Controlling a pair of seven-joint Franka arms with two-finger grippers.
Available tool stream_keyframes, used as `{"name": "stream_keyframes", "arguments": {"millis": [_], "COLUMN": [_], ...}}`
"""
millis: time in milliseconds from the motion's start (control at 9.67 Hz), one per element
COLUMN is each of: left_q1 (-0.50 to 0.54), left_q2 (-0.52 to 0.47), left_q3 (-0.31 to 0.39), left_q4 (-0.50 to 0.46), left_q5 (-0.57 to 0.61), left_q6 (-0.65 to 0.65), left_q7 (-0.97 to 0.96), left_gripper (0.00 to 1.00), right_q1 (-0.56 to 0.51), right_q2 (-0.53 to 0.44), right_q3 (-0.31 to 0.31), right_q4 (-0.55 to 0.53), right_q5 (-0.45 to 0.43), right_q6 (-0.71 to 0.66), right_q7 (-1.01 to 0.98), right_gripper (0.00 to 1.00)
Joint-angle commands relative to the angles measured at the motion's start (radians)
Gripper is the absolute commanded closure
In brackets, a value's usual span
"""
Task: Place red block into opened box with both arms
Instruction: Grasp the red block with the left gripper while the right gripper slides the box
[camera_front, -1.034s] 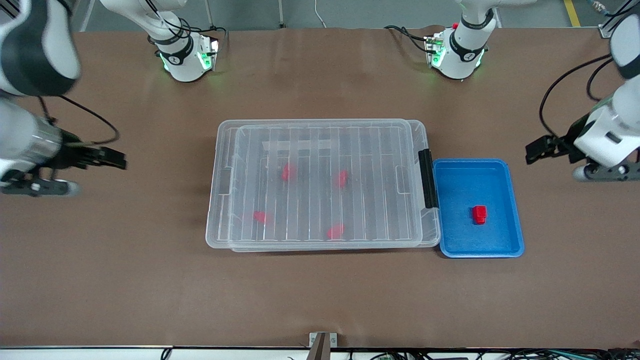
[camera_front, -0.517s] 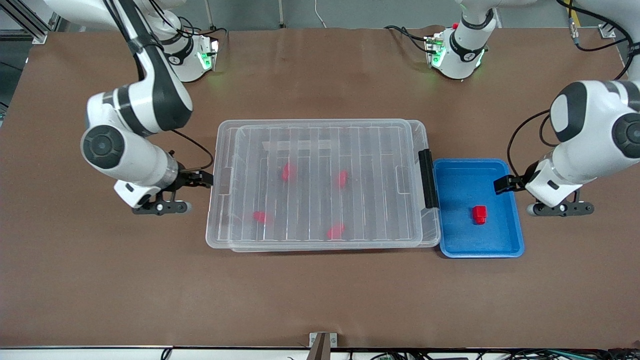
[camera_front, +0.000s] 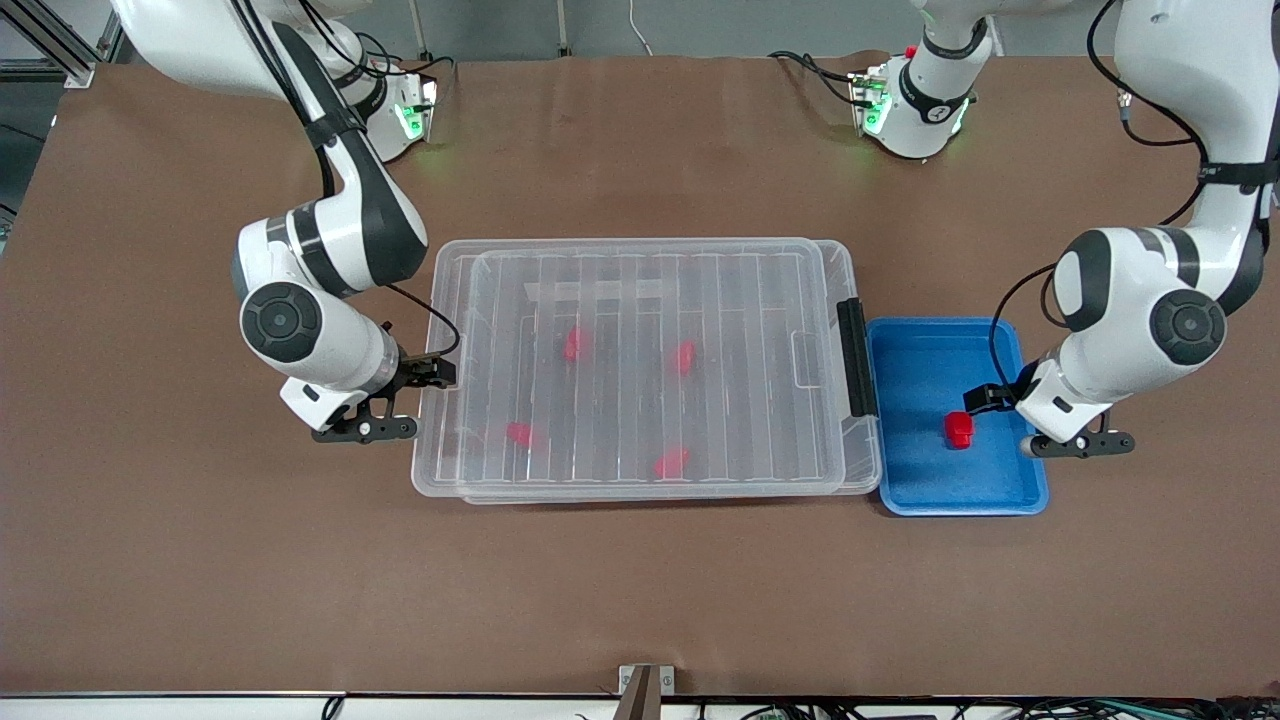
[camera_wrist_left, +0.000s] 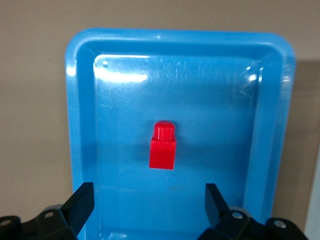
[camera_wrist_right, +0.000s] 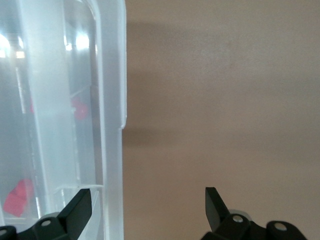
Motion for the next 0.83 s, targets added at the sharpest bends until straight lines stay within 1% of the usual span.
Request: {"name": "stream_keyframes", "arguments": {"millis": [0,207,414,724], "left_q1": [-0.001,0.002,0.002,0.004], "left_q2": [0.069,0.116,0.142,0.182], "left_q3": [-0.003,-0.003,-0.005,-0.008], "left_q4": [-0.014,-0.016,-0.01,0.0], "left_q5": [0.018,0.018,0.018,0.018], "left_q6": [0.059,0.097,0.1,0.131], "left_q7": [0.009,0.009,0.009,0.011], "left_gripper": [0.04,0.06,0.17,0.32], "right_q1": [-0.006,-0.013,-0.029,-0.052], "right_q2": [-0.014,-0.017,-0.02,-0.026], "right_q3": [0.002,0.001,-0.001,-0.001], "right_q4": [-0.028,-0.041,-0.041,-0.041], "right_q5": [-0.064,-0.1,-0.101,-0.146], "right_q6": [0.003,-0.006,-0.033,-0.078], "right_q7": [0.021,0.02,0.01,0.004], "right_gripper": [0.0,0.0,0.0,0.0]}}
